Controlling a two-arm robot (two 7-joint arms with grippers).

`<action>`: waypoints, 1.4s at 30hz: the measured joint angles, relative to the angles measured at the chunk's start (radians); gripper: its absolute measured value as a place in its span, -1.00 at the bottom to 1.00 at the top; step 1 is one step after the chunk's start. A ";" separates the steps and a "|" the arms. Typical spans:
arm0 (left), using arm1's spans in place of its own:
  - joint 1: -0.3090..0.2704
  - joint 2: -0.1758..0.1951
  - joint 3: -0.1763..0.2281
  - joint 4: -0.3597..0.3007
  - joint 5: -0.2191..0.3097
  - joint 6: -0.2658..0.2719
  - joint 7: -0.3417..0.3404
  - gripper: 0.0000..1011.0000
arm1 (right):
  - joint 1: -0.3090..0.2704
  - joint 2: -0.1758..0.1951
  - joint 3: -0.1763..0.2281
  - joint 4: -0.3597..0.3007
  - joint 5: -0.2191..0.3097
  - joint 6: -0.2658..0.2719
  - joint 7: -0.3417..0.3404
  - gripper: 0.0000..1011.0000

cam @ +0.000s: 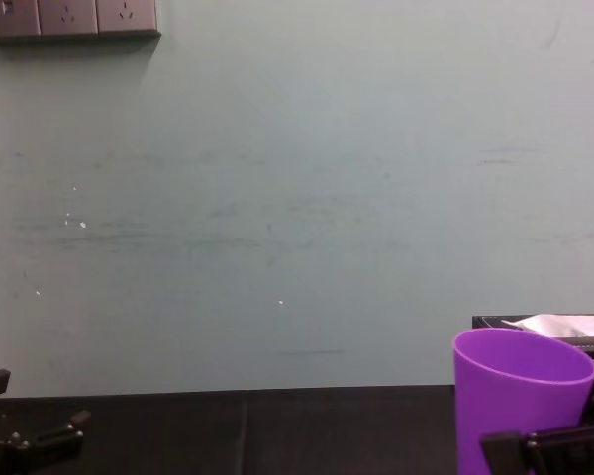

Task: Stack the three plastic cups sequentially using one hand.

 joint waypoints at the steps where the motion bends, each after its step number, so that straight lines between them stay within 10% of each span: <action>1: 0.000 0.000 0.000 0.000 0.000 0.000 0.000 1.00 | 0.003 -0.002 -0.004 0.003 0.000 -0.001 0.000 0.41; 42: 0.000 0.000 0.000 0.000 0.000 0.000 0.000 1.00 | 0.103 -0.054 -0.104 0.114 -0.043 -0.036 0.031 0.41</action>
